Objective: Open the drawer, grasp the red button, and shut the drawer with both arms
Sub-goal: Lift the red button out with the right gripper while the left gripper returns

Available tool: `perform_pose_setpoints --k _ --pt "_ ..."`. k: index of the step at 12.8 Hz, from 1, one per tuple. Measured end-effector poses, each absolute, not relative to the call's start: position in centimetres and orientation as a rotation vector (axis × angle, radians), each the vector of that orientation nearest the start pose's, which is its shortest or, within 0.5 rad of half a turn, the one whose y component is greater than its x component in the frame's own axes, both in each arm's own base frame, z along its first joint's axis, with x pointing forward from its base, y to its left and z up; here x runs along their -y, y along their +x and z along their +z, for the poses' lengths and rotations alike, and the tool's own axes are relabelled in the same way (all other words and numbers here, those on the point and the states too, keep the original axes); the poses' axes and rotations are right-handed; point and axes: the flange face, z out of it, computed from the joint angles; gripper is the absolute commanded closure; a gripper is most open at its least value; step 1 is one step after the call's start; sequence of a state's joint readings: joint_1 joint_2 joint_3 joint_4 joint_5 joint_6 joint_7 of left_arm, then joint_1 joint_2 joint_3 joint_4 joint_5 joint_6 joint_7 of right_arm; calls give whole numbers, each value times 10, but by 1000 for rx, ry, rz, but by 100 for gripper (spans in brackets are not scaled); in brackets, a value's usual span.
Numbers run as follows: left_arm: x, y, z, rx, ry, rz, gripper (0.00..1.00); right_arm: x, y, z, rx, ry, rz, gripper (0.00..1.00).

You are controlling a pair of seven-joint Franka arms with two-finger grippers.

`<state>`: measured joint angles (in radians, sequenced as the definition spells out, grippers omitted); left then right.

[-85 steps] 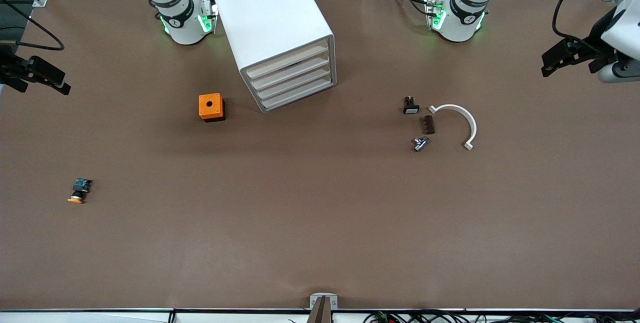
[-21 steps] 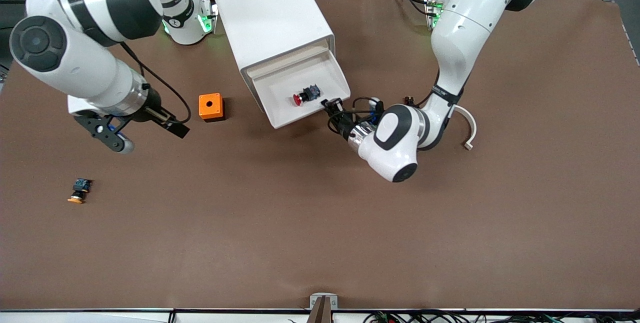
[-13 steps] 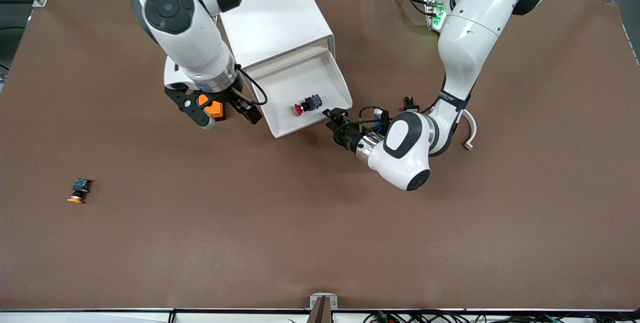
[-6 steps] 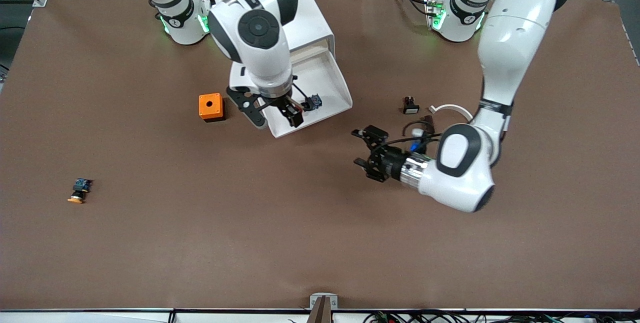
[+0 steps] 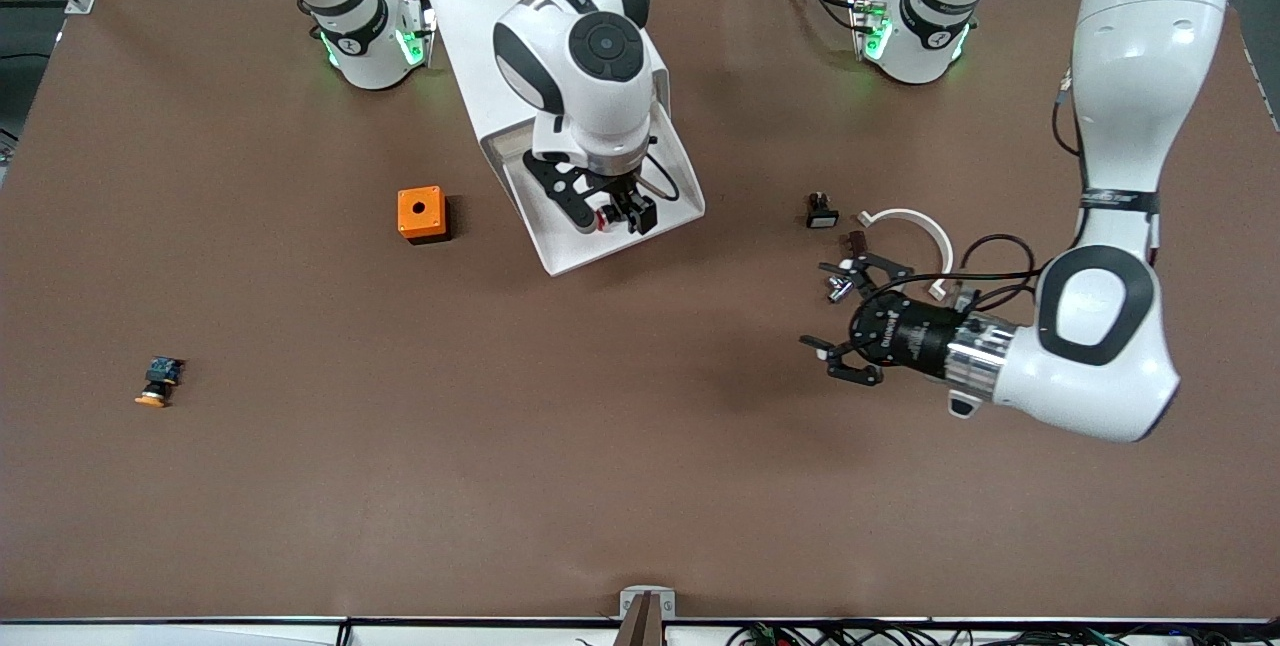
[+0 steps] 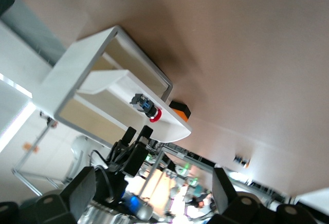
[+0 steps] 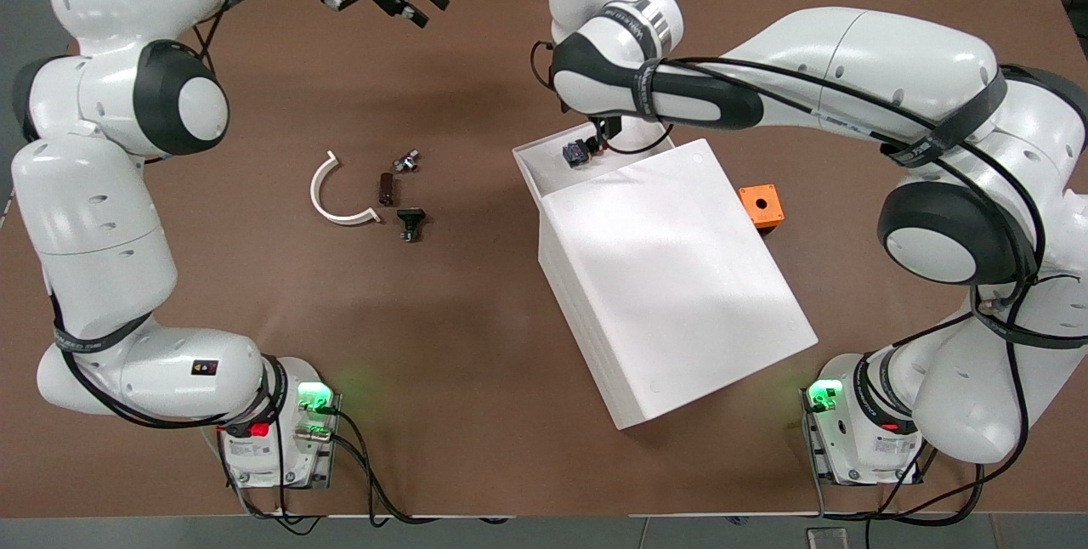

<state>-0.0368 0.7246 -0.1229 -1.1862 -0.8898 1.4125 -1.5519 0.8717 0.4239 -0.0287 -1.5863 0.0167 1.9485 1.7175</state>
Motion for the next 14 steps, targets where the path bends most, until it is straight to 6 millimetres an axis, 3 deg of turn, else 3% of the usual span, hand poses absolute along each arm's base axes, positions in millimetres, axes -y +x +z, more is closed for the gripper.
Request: perform_pose_setpoints --k 2,5,7,11,14 --pt "161 683 386 1928 -2372 1581 0 -506 438 382 -1382 -2892 34 0" --pt "154 678 386 1778 -2536 1345 0 -505 439 376 -1394 -2898 37 0" --pt "152 673 398 1639 -2641 1134 0 -505 440 369 -1400 -2906 40 0" --pt "180 663 431 1285 -2916 901 0 -508 440 360 -1398 -2910 40 0" --pt "190 667 434 1117 -3046 777 0 -510 438 353 -1398 -2918 43 0"
